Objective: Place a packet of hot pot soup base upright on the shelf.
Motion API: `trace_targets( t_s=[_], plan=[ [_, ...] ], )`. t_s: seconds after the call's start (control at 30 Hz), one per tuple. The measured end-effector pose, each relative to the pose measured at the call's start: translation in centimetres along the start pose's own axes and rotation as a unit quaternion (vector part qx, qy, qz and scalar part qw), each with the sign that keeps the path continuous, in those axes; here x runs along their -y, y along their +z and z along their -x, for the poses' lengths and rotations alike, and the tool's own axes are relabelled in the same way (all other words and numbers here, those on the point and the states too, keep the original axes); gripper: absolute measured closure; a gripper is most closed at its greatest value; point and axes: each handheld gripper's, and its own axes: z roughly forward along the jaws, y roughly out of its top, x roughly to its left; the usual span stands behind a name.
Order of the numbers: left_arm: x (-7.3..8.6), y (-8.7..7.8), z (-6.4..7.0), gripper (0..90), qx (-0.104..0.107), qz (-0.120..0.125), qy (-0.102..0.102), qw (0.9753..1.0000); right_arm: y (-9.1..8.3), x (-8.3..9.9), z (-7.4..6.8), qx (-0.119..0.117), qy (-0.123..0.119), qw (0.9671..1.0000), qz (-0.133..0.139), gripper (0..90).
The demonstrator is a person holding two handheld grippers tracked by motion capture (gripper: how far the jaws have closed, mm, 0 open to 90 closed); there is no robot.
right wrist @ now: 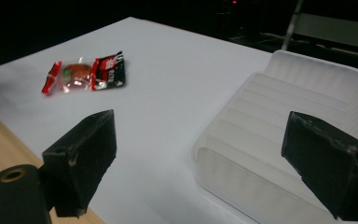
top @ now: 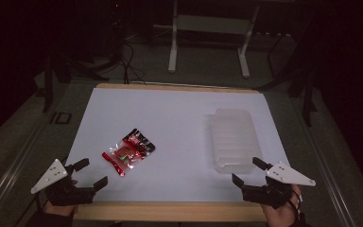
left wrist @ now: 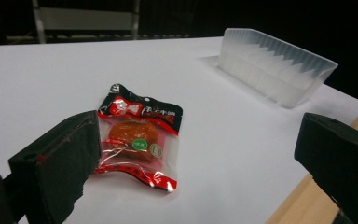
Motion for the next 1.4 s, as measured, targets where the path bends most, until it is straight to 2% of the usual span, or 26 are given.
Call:
trace_targets(
  t_s=[0.07,0.17,0.2,0.3,0.43,0.53,0.63,0.77,0.87,1.0,1.07,1.1,1.2,1.23,1.27,1.4],
  plan=[
    [0.0,-0.1,0.0,0.7,0.002,-0.003,0.007,1.0,0.0,0.0,0.0,0.0,0.006,1.0,0.004,10.2],
    [0.0,-0.1,0.0,0.7,0.005,-0.006,0.018,0.9998,0.0,0.1,-0.2,0.001,0.001,1.0,0.006,10.2],
    [0.0,-0.1,0.1,0.7,0.009,-0.012,0.029,0.9995,0.0,0.1,-0.2,-0.005,0.003,1.0,0.005,10.2],
    [0.0,0.0,0.0,0.7,0.019,-0.019,0.036,0.999,-0.2,0.3,-0.1,-0.024,0.004,0.9997,0.008,10.2],
    [-0.3,0.2,0.0,0.7,0.031,-0.019,0.045,0.9983,-0.5,0.3,-0.1,-0.032,0.001,0.9994,0.014,10.2],
    [-0.8,0.3,0.0,1.5,0.035,-0.018,0.05,0.998,-0.6,0.2,-0.2,-0.018,-0.03,0.999,0.026,13.0],
    [-1.5,0.4,-0.1,1.6,0.038,-0.026,0.059,0.9972,-0.4,0.3,-0.3,-0.011,-0.053,0.9982,0.026,13.6],
    [-2.4,0.7,-0.5,3.4,0.039,-0.026,0.067,0.9966,-0.3,0.2,-0.4,-0.012,-0.052,0.9985,0.015,13.5],
    [-3.1,1.2,-0.8,3.3,0.041,-0.031,0.066,0.9965,-0.2,0.2,-0.4,-0.013,-0.04,0.9991,0.008,12.4],
    [-3.7,2.1,-1.4,3.3,0.036,-0.034,0.071,0.9963,-0.2,0.2,-0.6,-0.002,-0.037,0.9993,0.007,11.1],
    [-4.0,2.5,-1.7,3.3,0.038,-0.036,0.07,0.9961,-0.3,0.1,-0.6,-0.015,-0.027,0.9994,0.012,10.3],
    [-4.1,2.7,-1.9,3.3,0.038,-0.036,0.07,0.9962,-0.4,0.0,-0.7,-0.011,-0.026,0.9994,0.017,10.3],
    [-4.3,3.1,-2.3,3.3,0.039,-0.039,0.069,0.9961,-0.4,-0.1,-0.7,-0.017,-0.026,0.9994,0.014,10.3],
    [-4.5,3.4,-2.6,3.3,0.039,-0.038,0.069,0.9961,-0.4,-0.1,-0.7,-0.012,-0.025,0.9995,0.016,10.3],
    [-4.7,3.7,-2.9,3.4,0.038,-0.041,0.067,0.9962,-0.3,0.0,-0.8,-0.018,-0.024,0.9995,0.008,10.4],
    [-4.9,4.6,-3.6,3.6,0.036,-0.046,0.069,0.9959,-0.2,0.0,-1.0,-0.022,-0.03,0.9993,0.005,12.8]
  ],
)
